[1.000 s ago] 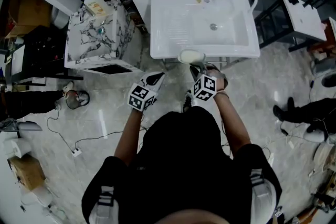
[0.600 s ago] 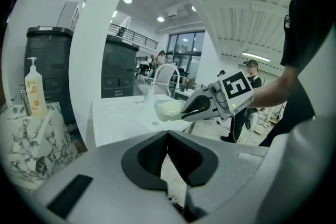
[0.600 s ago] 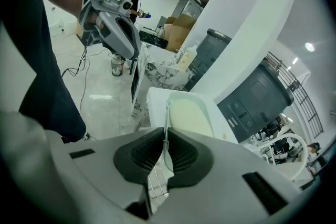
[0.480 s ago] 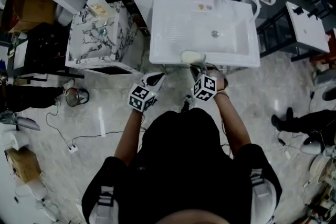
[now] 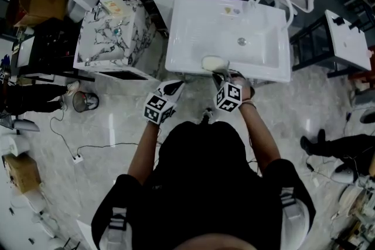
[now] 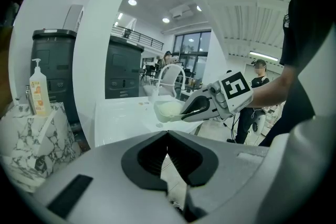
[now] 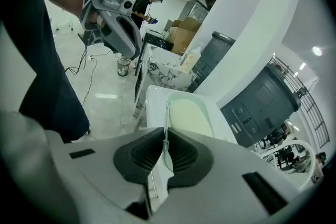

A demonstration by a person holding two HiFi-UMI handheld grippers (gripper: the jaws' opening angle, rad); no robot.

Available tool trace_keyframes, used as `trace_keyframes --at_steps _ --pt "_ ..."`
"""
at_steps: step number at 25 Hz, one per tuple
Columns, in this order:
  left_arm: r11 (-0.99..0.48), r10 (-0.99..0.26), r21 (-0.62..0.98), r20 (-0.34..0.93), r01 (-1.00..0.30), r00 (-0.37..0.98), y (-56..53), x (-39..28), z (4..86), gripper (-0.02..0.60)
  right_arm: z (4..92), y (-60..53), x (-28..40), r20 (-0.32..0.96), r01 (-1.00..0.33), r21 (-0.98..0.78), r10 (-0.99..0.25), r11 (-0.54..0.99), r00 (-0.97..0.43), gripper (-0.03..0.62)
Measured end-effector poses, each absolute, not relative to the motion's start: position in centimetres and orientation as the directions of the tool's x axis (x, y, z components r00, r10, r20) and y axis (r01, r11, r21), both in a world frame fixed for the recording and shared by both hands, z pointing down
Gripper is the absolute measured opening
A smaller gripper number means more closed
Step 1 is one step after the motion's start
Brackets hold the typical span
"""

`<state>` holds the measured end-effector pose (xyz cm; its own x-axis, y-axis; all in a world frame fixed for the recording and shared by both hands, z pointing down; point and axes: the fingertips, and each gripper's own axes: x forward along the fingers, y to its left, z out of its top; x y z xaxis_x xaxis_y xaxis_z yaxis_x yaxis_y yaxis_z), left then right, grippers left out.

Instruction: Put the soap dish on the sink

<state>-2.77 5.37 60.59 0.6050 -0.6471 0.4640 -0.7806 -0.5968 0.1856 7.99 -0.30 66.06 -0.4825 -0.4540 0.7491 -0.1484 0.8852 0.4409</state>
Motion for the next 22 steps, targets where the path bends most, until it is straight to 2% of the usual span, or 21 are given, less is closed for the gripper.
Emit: trace_keyframes --at_steps 22 --pt "-0.575 -0.658 0.196 0.466 -0.794 0.592 3.1 0.2 61.6 0.0 66.9 -2.9 10.0 0.754 -0.101 0.437 -0.425 0.894 -0.501 0.015"
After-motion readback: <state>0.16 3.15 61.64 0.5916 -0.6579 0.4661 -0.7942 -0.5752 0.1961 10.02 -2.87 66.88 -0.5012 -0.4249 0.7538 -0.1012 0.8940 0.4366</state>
